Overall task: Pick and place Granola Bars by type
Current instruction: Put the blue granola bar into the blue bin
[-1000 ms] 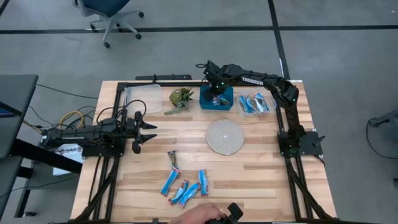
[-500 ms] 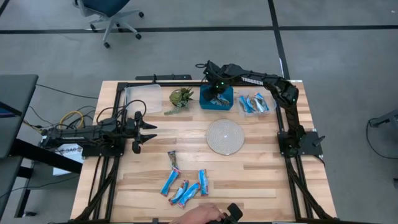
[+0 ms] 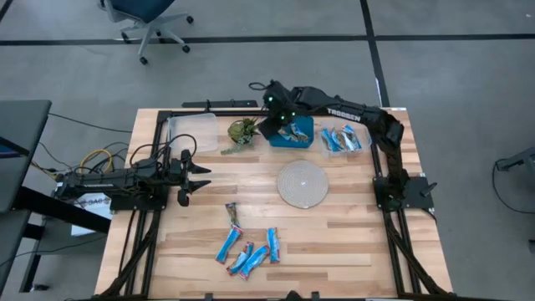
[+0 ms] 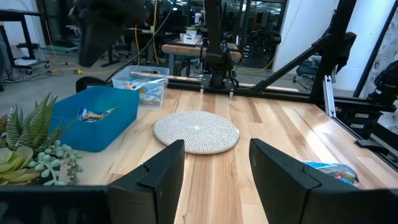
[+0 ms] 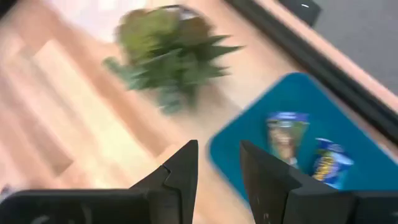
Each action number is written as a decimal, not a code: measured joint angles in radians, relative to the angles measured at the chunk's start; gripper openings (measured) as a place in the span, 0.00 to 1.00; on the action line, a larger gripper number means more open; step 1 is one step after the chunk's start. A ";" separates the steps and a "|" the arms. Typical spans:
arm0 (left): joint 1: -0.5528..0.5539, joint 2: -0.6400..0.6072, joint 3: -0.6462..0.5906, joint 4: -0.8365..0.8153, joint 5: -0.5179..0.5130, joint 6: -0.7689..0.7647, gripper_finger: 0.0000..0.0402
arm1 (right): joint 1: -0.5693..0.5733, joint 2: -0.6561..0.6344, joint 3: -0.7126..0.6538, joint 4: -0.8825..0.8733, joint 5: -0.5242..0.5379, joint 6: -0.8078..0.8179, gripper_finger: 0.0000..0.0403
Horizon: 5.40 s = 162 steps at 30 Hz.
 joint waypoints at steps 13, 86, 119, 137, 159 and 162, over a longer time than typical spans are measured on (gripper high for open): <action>0.000 0.000 0.000 0.000 0.000 0.000 0.43 | 0.235 -0.006 0.054 -0.086 -0.003 -0.123 0.27; -0.009 0.056 0.060 -0.067 0.070 -1.040 0.43 | 0.556 -0.595 -1.124 0.927 -0.047 0.331 0.27; -0.336 1.177 0.633 -0.414 -0.035 -1.504 0.43 | 0.535 -0.595 -1.124 0.926 -0.048 0.286 0.27; -0.394 1.444 0.634 -0.187 -0.103 -1.626 0.43 | 0.534 -0.595 -1.124 0.926 -0.056 0.259 0.27; -0.392 1.468 0.633 -0.116 -0.142 -1.654 0.06 | 0.533 -0.595 -1.124 0.927 -0.075 0.259 0.27; -0.382 1.467 0.633 -0.076 -0.167 -1.644 0.06 | 0.533 -0.595 -1.123 0.932 -0.082 0.259 0.27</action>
